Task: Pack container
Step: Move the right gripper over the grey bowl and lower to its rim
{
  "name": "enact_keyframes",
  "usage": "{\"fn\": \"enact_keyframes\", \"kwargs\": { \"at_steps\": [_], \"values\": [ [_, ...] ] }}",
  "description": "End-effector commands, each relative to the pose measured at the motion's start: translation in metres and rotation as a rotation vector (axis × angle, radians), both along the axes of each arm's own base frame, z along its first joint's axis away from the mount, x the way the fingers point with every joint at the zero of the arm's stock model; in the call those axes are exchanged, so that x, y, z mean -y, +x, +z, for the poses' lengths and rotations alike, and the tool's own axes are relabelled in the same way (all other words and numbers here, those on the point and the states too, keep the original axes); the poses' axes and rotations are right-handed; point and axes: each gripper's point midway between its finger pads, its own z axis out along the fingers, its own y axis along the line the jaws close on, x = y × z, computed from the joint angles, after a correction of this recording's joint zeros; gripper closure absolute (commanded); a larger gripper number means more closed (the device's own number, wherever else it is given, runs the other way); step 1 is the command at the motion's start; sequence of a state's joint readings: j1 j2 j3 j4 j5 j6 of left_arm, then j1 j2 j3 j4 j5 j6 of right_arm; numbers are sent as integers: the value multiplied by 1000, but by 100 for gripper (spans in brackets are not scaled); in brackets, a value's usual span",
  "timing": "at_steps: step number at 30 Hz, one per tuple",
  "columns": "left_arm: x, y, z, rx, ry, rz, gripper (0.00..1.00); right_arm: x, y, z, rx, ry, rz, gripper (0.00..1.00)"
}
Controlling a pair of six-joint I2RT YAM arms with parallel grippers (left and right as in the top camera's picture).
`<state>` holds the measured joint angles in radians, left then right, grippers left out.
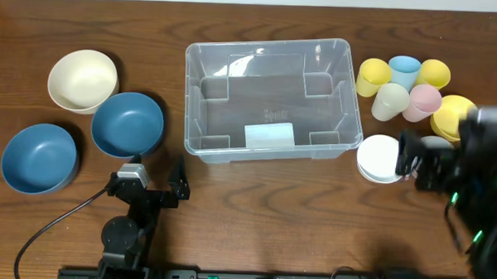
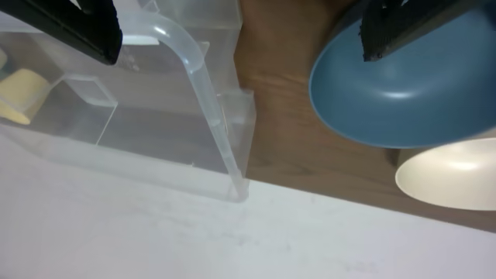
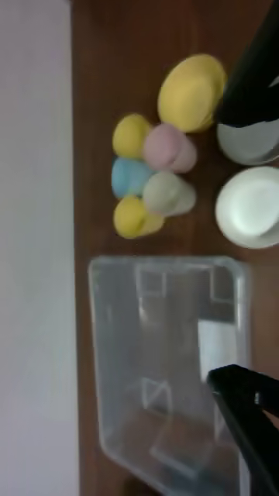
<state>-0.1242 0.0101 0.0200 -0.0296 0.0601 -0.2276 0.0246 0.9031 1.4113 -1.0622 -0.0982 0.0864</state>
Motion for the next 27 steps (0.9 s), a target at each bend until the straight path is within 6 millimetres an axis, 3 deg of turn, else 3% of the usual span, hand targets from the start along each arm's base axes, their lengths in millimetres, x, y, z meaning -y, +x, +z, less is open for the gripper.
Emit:
{"fn": "enact_keyframes", "kwargs": {
  "at_steps": [1,4,9,17,27],
  "values": [
    [-2,-1,-16,-44,26,7,2,-16,21,21,-78,25,103,1],
    [-2,-1,-16,-44,26,7,2,-24,31,18,-183,57,138,1],
    [-2,-1,-16,-44,26,7,2,-19,39,-26,-386,30,132,1],
    [-2,-1,-16,-44,26,7,2,55,34,-94,-689,37,-435,1],
    [-2,-1,-16,-44,26,7,2,112,35,-167,-749,197,-685,1]
  ]
}}
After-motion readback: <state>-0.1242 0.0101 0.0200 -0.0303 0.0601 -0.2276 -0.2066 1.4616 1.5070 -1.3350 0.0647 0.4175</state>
